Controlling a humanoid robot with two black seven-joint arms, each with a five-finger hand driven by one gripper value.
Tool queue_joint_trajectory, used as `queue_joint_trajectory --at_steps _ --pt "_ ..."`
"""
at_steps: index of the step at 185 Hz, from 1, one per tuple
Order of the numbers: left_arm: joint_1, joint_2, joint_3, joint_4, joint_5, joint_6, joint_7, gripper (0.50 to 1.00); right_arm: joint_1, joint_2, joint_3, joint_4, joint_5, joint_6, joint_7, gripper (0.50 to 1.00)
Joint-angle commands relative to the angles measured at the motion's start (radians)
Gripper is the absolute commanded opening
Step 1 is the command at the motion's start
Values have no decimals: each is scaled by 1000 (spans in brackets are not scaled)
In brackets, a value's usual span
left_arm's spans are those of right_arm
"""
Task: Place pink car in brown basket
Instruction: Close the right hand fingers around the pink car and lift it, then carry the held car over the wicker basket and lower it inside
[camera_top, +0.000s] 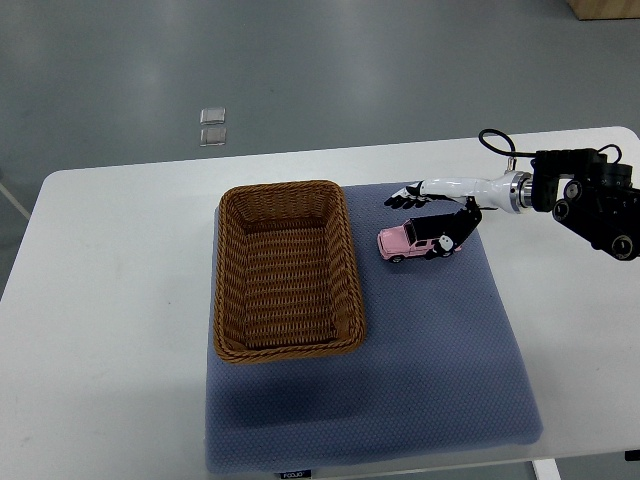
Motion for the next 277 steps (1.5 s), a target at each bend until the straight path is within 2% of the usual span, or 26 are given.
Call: queue_joint_trajectory --at_steps 1,55,71,82,99,107,117,128,130,136,220,251,277 --pt "0 0 0 0 0 1 0 1000 0 7 -51 -8 0 -53 -2 915" --pt "0 0 0 0 0 0 0 1000 -7 21 -50 -37 0 -119 -10 909" --pt "0 0 0 0 0 1 0 1000 -7 30 -52 -53 1 -123 -11 885" --pt "0 0 0 0 0 0 0 1000 -8 35 -53 -56 1 -123 -11 832" --pt "0 0 0 0 0 0 0 1000 -8 35 -55 -56 1 -122 -11 789" --pt "0 0 0 0 0 1 0 1000 -10 36 -55 -56 1 -120 -11 750" --pt "0 0 0 0 0 0 0 1000 -8 35 -67 -54 1 -116 -10 650" --pt "0 0 0 0 0 0 0 1000 -8 35 -73 -54 1 -114 -8 584" --pt "0 0 0 0 0 1 0 1000 -8 35 -73 -54 1 -112 -5 552" --pt "0 0 0 0 0 0 0 1000 -7 33 -73 -54 3 -111 -2 501" --pt "0 0 0 0 0 1 0 1000 39 18 -52 -53 20 -109 32 500" --pt "0 0 0 0 0 0 0 1000 92 24 -53 -45 34 -102 98 500" --pt "0 0 0 0 0 0 0 1000 131 41 -52 -39 34 -62 136 500"
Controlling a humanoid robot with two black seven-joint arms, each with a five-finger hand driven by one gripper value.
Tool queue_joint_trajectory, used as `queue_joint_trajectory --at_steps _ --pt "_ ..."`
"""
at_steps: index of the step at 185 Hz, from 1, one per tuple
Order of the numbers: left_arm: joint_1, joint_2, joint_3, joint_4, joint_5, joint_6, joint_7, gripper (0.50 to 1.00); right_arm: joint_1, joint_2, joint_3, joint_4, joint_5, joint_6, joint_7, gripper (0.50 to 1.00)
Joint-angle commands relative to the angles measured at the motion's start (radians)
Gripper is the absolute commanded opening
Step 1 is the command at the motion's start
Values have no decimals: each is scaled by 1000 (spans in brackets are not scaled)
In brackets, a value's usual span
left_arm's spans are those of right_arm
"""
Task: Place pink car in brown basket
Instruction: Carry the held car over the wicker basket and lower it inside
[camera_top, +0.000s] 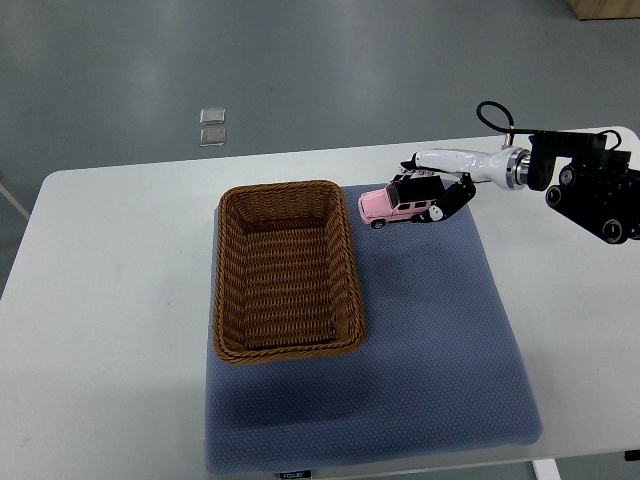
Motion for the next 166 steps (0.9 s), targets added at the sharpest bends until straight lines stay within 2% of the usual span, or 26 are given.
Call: queue_joint_trajectory --at_steps 1,70,105,162,164,165,166 --pt "0 0 0 0 0 0 0 1000 32 17 0 6 1 24 23 500" --pt "0 0 0 2 0 1 0 1000 92 274 -21 15 -17 28 6 500" --pt "0 0 0 0 0 1 0 1000 81 317 -42 10 -17 30 -44 500" --pt "0 0 0 0 0 0 0 1000 58 343 -50 6 -14 30 -92 500" --pt "0 0 0 0 0 0 0 1000 56 343 -50 6 -14 30 -92 504" --pt "0 0 0 0 0 0 0 1000 55 343 -50 6 -14 28 -93 529" --pt "0 0 0 0 0 0 0 1000 55 343 -50 6 -14 28 -93 529"
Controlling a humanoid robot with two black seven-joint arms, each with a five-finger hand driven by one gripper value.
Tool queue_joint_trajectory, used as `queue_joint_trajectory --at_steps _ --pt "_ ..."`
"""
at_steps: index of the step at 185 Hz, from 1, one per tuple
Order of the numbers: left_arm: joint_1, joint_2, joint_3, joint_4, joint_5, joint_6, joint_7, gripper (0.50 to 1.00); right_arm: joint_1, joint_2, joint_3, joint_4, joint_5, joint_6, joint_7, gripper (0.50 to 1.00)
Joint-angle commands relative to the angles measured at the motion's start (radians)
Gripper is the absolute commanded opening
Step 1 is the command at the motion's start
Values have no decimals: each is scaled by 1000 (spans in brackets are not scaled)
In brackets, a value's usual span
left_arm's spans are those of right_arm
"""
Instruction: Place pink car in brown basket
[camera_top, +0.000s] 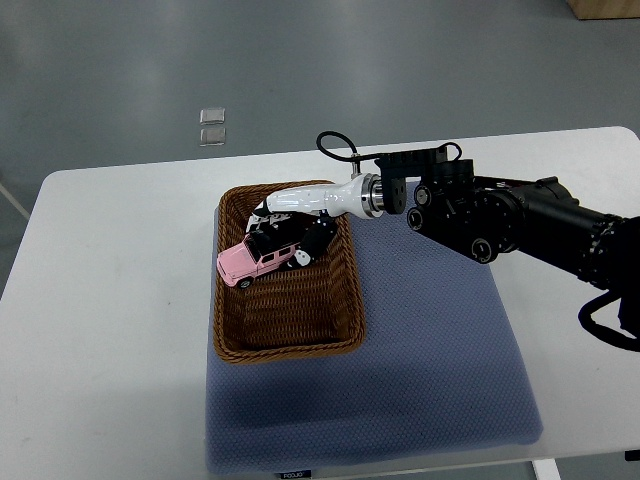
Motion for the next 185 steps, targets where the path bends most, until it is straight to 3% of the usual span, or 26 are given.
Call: queue_joint_trajectory --at_steps 1,7,13,20,52,97,138,156,176,185 --pt "0 0 0 0 1 1 0 1000 -10 1 0 -2 3 -3 -11 549" --pt "0 0 0 0 0 1 0 1000 -13 1 0 -2 7 -5 -13 590" --pt "0 0 0 0 0 -1 0 1000 -16 1 3 -2 13 -14 -13 686" --pt "0 0 0 0 0 -1 0 1000 -21 1 10 -2 13 -19 -13 756" --pt "2 0 0 0 0 -1 0 1000 -37 -4 22 -25 18 -26 -13 856" --pt "2 0 0 0 0 -1 0 1000 -33 -29 66 -27 199 4 -20 858" --pt "0 0 0 0 0 -1 0 1000 -54 -101 105 -27 700 81 -220 860" --pt "2 0 0 0 0 1 0 1000 -88 -147 115 -19 898 107 -244 893" --pt "0 0 0 0 1 -1 0 1000 -145 -194 166 -19 1113 164 -256 893" --pt "0 0 0 0 0 1 0 1000 -171 -200 187 -21 1200 187 -296 893"
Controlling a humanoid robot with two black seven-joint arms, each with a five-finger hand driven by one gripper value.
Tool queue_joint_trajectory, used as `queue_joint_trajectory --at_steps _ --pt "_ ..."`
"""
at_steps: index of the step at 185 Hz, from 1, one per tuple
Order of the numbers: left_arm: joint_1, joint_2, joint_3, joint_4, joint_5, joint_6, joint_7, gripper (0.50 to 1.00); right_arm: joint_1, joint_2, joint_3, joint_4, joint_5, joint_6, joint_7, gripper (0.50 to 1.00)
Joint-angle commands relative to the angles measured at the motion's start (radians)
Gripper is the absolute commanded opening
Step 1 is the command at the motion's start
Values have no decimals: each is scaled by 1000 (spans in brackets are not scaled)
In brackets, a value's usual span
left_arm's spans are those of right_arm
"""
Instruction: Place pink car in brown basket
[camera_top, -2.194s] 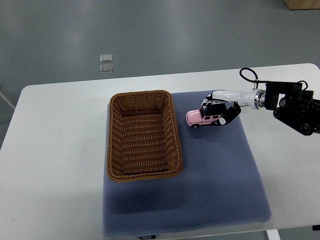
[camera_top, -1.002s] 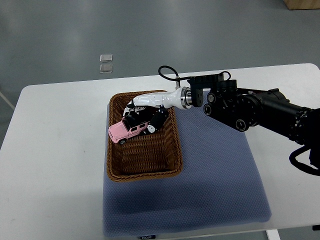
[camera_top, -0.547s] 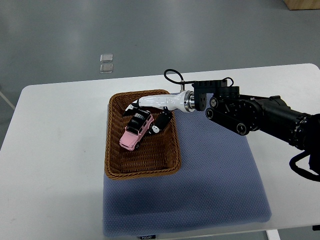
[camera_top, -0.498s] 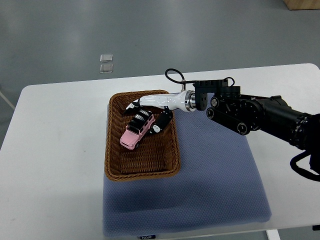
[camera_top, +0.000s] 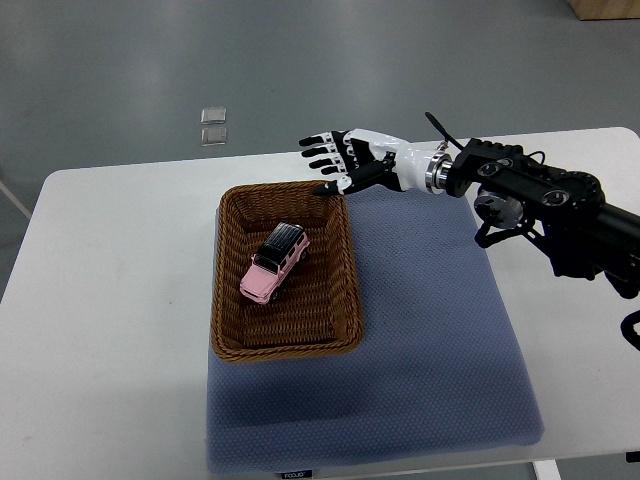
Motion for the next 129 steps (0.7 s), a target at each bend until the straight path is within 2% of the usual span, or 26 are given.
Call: queue_joint_trajectory --at_steps 1,23,37,80,91,98,129 --pt "0 0 0 0 0 1 0 1000 -51 -25 42 -1 181 47 -47 893" --pt "0 0 0 0 0 -1 0 1000 -103 -54 103 -10 328 54 -150 893" --pt "0 0 0 0 0 -1 0 1000 -129 -69 134 -10 378 53 -182 893" --pt "0 0 0 0 0 -1 0 1000 -147 -115 161 2 461 54 -186 895" --pt "0 0 0 0 0 -1 0 1000 -153 -115 163 2 454 59 -183 897" --pt "0 0 0 0 0 -1 0 1000 -153 -111 164 -1 449 54 -180 917" --pt "0 0 0 0 0 1 0 1000 -176 -105 158 -4 443 51 -177 917"
